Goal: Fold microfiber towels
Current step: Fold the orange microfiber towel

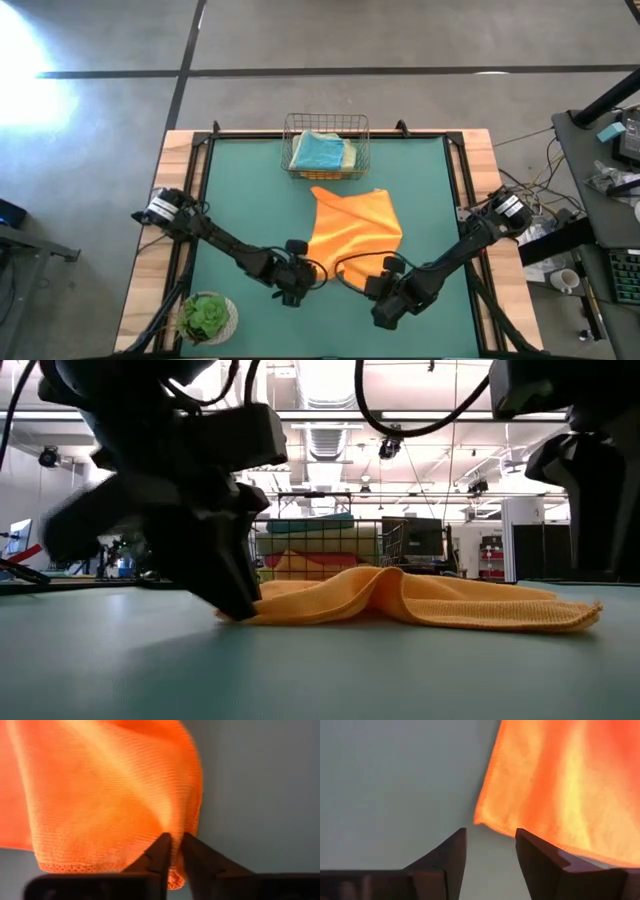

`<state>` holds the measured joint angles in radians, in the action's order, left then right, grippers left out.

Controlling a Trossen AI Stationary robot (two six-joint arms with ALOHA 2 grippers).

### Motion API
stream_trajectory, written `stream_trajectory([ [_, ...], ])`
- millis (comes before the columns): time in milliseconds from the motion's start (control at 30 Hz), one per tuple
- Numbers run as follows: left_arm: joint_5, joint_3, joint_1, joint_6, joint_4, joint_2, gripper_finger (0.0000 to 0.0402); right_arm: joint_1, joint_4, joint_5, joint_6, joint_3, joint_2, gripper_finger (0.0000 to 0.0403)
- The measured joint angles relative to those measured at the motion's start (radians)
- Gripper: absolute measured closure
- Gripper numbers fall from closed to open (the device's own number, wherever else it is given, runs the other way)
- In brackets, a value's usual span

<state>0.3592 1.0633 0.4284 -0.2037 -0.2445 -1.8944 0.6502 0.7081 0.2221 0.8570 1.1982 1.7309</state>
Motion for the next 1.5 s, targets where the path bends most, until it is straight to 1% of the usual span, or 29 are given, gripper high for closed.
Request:
stream_trajectory([
  [33, 0.010, -0.001, -0.003, 0.000, 0.001, 0.000, 0.0377, 0.000, -0.005, 0.017, 0.000, -0.004, 0.000, 0.0245],
  [100, 0.021, -0.001, -0.006, -0.001, -0.001, -0.001, 0.0394, 0.000, -0.028, 0.043, -0.011, -0.014, 0.000, 0.0247],
  [233, 0.024, -0.001, -0.006, 0.000, 0.000, -0.001, 0.0392, 0.000, -0.111, 0.050, -0.084, -0.055, 0.003, 0.0248],
  [300, 0.024, -0.001, -0.005, 0.000, 0.000, -0.001, 0.0396, 0.000, -0.161, 0.050, -0.096, -0.082, 0.003, 0.0247],
  [633, 0.017, -0.002, -0.005, 0.000, 0.001, -0.001, 0.0399, -0.057, -0.250, 0.048, -0.056, -0.171, 0.002, 0.0250],
  [800, 0.015, -0.002, -0.005, 0.000, 0.001, -0.001, 0.0399, -0.091, -0.301, 0.007, -0.054, -0.201, -0.002, 0.0255],
  [867, 0.014, -0.002, -0.005, 0.001, 0.001, 0.000, 0.0400, -0.101, -0.304, -0.003, -0.044, -0.203, -0.002, 0.0267],
  [933, 0.013, -0.003, -0.005, 0.001, 0.001, 0.000, 0.0400, -0.107, -0.305, -0.001, -0.043, -0.204, -0.002, 0.0290],
  [1100, 0.006, -0.003, -0.004, 0.001, -0.001, 0.009, 0.0400, -0.109, -0.315, -0.004, -0.042, -0.204, -0.001, 0.0375],
  [1133, -0.001, -0.003, -0.004, 0.001, -0.002, 0.013, 0.0400, -0.109, -0.317, -0.011, -0.039, -0.204, -0.001, 0.0384],
  [1233, -0.017, -0.003, -0.004, 0.001, -0.031, 0.039, 0.0400, -0.105, -0.309, -0.016, -0.015, -0.198, -0.005, 0.0390],
  [1300, -0.046, 0.003, -0.004, 0.001, -0.036, 0.059, 0.0400, -0.097, -0.296, -0.012, -0.012, -0.184, -0.010, 0.0392],
  [1367, -0.083, 0.014, -0.004, 0.001, -0.061, 0.087, 0.0400, -0.090, -0.272, -0.012, -0.012, -0.163, -0.014, 0.0393],
  [1433, -0.144, 0.024, -0.004, 0.001, -0.094, 0.102, 0.0400, -0.081, -0.245, -0.010, -0.007, -0.127, -0.022, 0.0394],
  [1500, -0.185, 0.031, -0.004, 0.000, -0.146, 0.116, 0.0400, -0.070, -0.166, 0.000, 0.005, -0.082, -0.033, 0.0394],
])
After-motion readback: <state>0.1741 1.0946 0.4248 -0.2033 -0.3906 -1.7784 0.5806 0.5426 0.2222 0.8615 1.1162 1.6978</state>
